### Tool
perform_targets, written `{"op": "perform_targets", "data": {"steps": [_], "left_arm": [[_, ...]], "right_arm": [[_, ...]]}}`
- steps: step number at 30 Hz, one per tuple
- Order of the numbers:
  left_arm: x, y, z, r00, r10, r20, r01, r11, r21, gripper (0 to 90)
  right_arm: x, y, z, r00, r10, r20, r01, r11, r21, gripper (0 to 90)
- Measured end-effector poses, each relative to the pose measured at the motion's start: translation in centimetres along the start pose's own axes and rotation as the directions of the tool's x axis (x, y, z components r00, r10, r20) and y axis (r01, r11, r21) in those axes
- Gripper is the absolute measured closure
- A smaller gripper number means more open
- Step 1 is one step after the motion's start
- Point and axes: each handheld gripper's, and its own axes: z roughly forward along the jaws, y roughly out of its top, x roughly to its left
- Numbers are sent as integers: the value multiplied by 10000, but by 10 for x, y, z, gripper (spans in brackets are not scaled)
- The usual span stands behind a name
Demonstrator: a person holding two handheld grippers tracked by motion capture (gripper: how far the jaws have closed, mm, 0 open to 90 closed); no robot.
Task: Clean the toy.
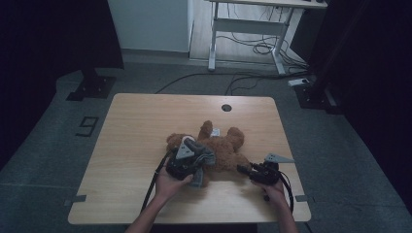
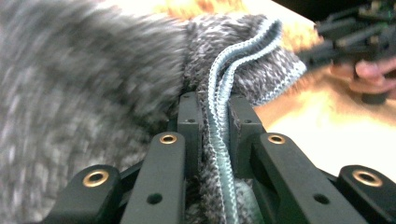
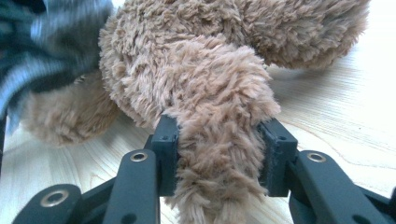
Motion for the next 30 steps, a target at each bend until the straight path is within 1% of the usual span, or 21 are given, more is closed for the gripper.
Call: {"op": "perform_targets", "data": {"steps": [1, 2, 3, 4, 6, 8, 9, 10, 12, 14, 16, 17, 20, 21, 22, 24, 25, 26, 27, 28, 30], "left_arm": [[0, 0, 0, 10000, 0, 0, 0, 10000, 0, 774], [3, 14, 1, 9998, 164, -141, -164, 9999, 24, 774], [3, 14, 1, 9998, 164, -141, -164, 9999, 24, 774], [5, 27, 6, 9995, 208, -246, -205, 9997, 120, 774], [8, 37, 16, 9990, 225, -378, -210, 9990, 404, 774], [8, 39, 27, 9985, 205, -505, -169, 9974, 700, 774], [8, 39, 27, 9985, 205, -505, -169, 9974, 700, 774], [9, 37, 35, 9982, 138, -587, -83, 9956, 934, 773], [11, 35, 36, 9976, 61, -685, -2, 9963, 856, 773], [14, 34, 33, 9972, 8, -748, 54, 9966, 822, 774], [18, 32, 27, 9953, 36, -972, 41, 9968, 795, 774], [25, 31, 18, 9954, -126, -946, 186, 9978, 637, 774], [29, 30, 8, 9948, -120, -1009, 167, 9988, 455, 775], [29, 30, -3, 9916, 80, -1294, -54, 9998, 204, 775], [29, 29, -10, 9888, 201, -1476, -184, 9997, 134, 775], [33, 28, -20, 9847, 274, -1721, -261, 9996, 98, 775], [33, 28, -20, 9847, 274, -1721, -261, 9996, 98, 776], [41, 23, -26, 9812, 171, -1924, -149, 9998, 131, 776], [41, 23, -26, 9812, 171, -1924, -149, 9998, 131, 776], [51, 15, -29, 9802, -141, -1973, 172, 9998, 138, 776], [59, 8, -30, 9766, -366, -2121, 410, 9990, 162, 776]], "right_arm": [[0, 0, 0, 10000, 0, 0, 0, 10000, 0, 584], [0, 0, 0, 10000, 9, 19, -9, 10000, -9, 584], [0, 0, 0, 10000, 9, 19, -9, 10000, -9, 584], [0, 0, 1, 10000, 16, 30, -16, 10000, -19, 584], [0, 0, 1, 10000, 9, 38, -9, 10000, -18, 584], [0, 0, 1, 10000, 4, 41, -3, 10000, -35, 584], [0, 0, 0, 10000, -2, 40, 2, 10000, -12, 584], [0, 0, 0, 10000, -14, 41, 15, 10000, -18, 584], [0, 0, 0, 10000, -54, 61, 54, 10000, 1, 583], [0, 0, 0, 10000, -63, 52, 62, 10000, 10, 584], [0, 0, 0, 9999, -116, 51, 116, 9999, 86, 583], [0, 0, 0, 10000, -84, 27, 84, 9999, 65, 582], [1, 0, 1, 10000, -73, 10, 73, 10000, 59, 582], [0, 0, 1, 10000, -37, 9, 37, 10000, 86, 582], [0, 0, 1, 10000, -15, -13, 15, 9999, 106, 582], [-1, -1, 1, 10000, 38, -20, -38, 9999, 143, 582], [-1, -1, 1, 10000, 38, -20, -38, 9999, 143, 582], [-1, -1, 2, 10000, 50, -16, -49, 9998, 168, 582], [-1, -1, 2, 10000, 50, -16, -49, 9998, 168, 582], [0, -1, 2, 10000, 15, -5, -15, 9998, 174, 581], [0, -2, 2, 10000, 33, -28, -33, 9998, 189, 582]]}}
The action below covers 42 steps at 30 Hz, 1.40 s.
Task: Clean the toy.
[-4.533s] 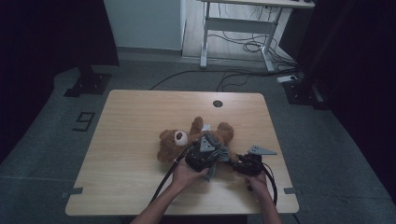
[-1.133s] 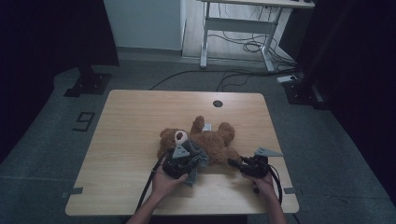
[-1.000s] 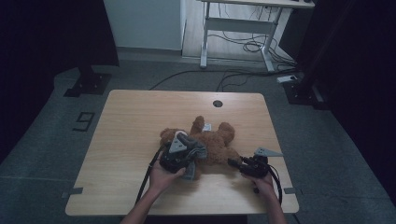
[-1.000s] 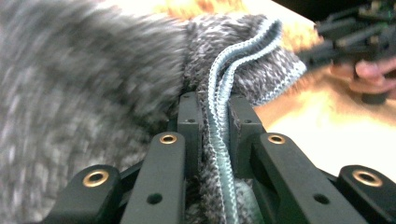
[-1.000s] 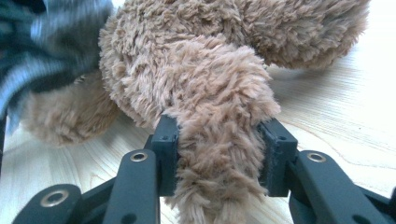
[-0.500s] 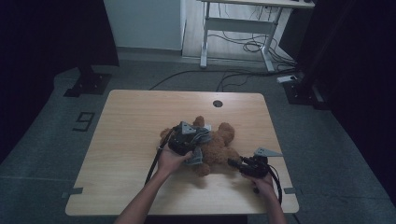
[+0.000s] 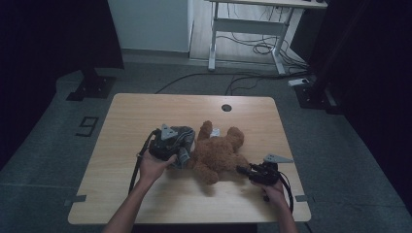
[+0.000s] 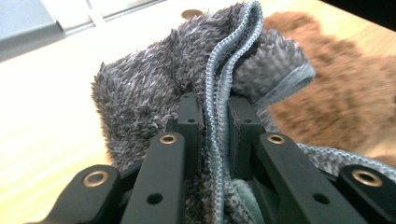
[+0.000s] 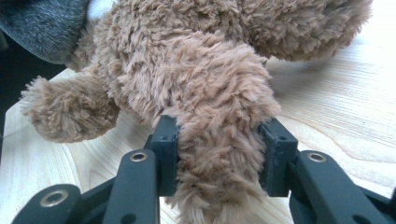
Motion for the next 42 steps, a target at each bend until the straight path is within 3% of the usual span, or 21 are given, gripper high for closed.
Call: {"op": "perform_targets", "data": {"steps": [2, 4, 6, 15, 18, 22, 27, 29, 30, 34, 35, 39, 42], "left_arm": [[12, -10, 4, 9993, -309, -231, 313, 9993, 203, 777], [22, -19, 7, 9966, -828, -38, 828, 9962, 252, 777], [28, -26, 8, 9941, -1082, 43, 1081, 9938, 266, 779], [39, -46, 11, 9917, -1227, -370, 1251, 9898, 684, 782], [42, -57, 18, 9911, -1186, -596, 1246, 9861, 1096, 782], [46, -66, 21, 9865, -1610, -313, 1635, 9800, 1130, 782], [50, -64, 17, 9870, -1572, -347, 1604, 9791, 1253, 779], [52, -57, 11, 9873, -1542, -383, 1575, 9813, 1103, 779], [52, -45, 2, 9884, -1481, -323, 1502, 9856, 771, 779], [42, -14, -11, 9916, -1285, 119, 1283, 9916, 148, 778], [42, -14, -11, 9916, -1285, 119, 1283, 9916, 148, 778], [15, 25, -6, 9992, -319, 244, 321, 9995, -61, 776], [2, 42, 3, 9997, 3, 263, 1, 9998, -174, 774]], "right_arm": [[0, 0, 1, 10000, 39, -8, -39, 10000, -28, 581], [0, 0, 1, 10000, 32, -44, -32, 10000, 2, 582], [0, 0, 1, 10000, 25, -50, -25, 10000, 0, 581], [0, -1, 3, 9999, 90, -52, -89, 9999, 107, 581], [0, -2, 4, 9999, 120, -36, -119, 9999, 105, 581], [0, -2, 4, 9999, 106, 7, -106, 9999, 120, 581], [1, -2, 6, 9999, 132, 104, -133, 9999, 75, 582], [2, 0, 7, 9995, 155, 259, -157, 9998, 82, 586], [2, 0, 9, 9994, 138, 318, -141, 9999, 83, 589], [4, 3, 14, 9985, 136, 526, -139, 9999, 43, 594], [5, 4, 15, 9983, 102, 573, -106, 9999, 74, 594], [8, 6, 21, 9972, 66, 741, -70, 10000, 42, 596], [11, 9, 27, 9960, -78, 893, 74, 10000, 47, 596]]}}
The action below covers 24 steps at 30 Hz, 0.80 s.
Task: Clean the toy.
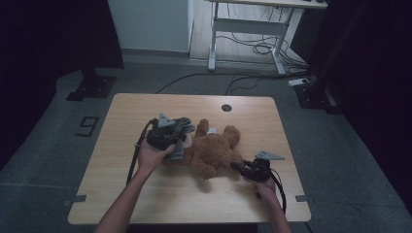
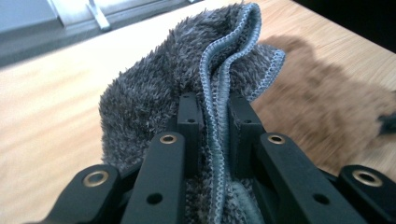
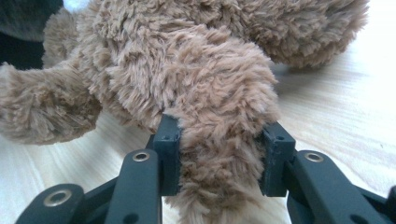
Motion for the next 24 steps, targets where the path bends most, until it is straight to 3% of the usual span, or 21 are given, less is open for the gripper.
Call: {"op": "perform_targets", "data": {"steps": [4, 5, 9, 13, 18, 24], "left_arm": [[-7, 10, 17, 9995, 300, -135, -296, 9992, 286, 774], [-6, 9, 27, 9993, 315, -205, -302, 9977, 609, 774], [0, -1, 35, 9999, -99, -73, 104, 9972, 737, 773], [2, -13, 36, 9997, -195, 137, 185, 9970, 748, 775], [-2, -24, 33, 9988, -206, 450, 176, 9976, 663, 779], [-4, -38, 29, 9963, -426, 752, 402, 9987, 325, 782]], "right_arm": [[-2, 2, 1, 9999, 105, -3, -105, 9999, -121, 596], [-2, 2, 0, 9999, 102, -19, -103, 9998, -184, 594], [-1, 2, -2, 10000, -25, -48, 24, 9999, -155, 590], [0, 2, -3, 9999, -89, -66, 88, 9999, -137, 582], [1, 3, -9, 9985, -491, -244, 489, 9987, -106, 541], [2, 5, -17, 9964, -767, -372, 758, 9968, -245, 489]]}}
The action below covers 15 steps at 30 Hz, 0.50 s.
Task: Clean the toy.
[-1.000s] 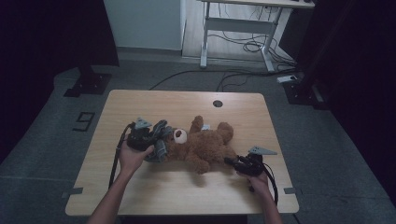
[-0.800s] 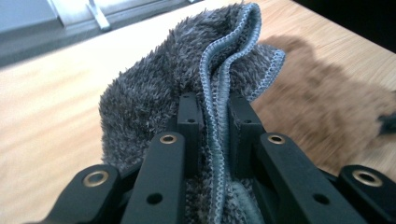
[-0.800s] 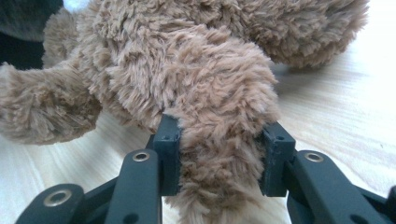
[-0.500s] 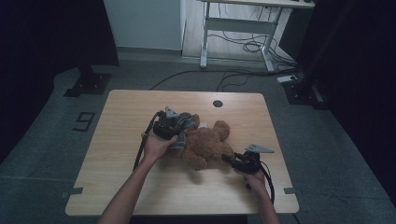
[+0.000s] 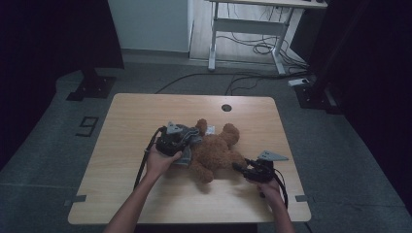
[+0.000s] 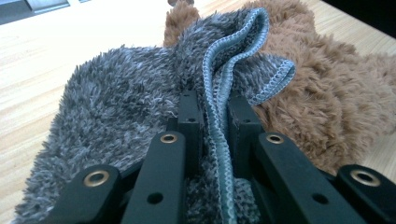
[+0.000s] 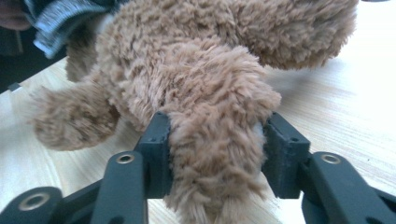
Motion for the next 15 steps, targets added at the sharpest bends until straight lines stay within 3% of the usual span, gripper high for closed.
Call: {"op": "perform_targets", "data": {"steps": [4, 8, 13, 15], "left_arm": [[-6, -8, -4, 10000, 60, 70, -59, 9999, -160, 785], [-11, -16, -8, 9997, -5, 246, 12, 9996, -285, 786], [-14, -19, -11, 9995, -2, 305, 11, 9995, -316, 786], [-14, -21, -12, 9994, -28, 344, 40, 9994, -333, 786]], "right_arm": [[3, 10, -11, 9999, 99, -44, -100, 9997, -243, 402], [11, 19, -11, 10000, -25, 75, 27, 9993, -365, 336], [15, 28, -1, 9999, 122, 38, -121, 9996, -264, 272], [22, 32, 14, 10000, 14, 68, -15, 10000, 87, 232]]}}
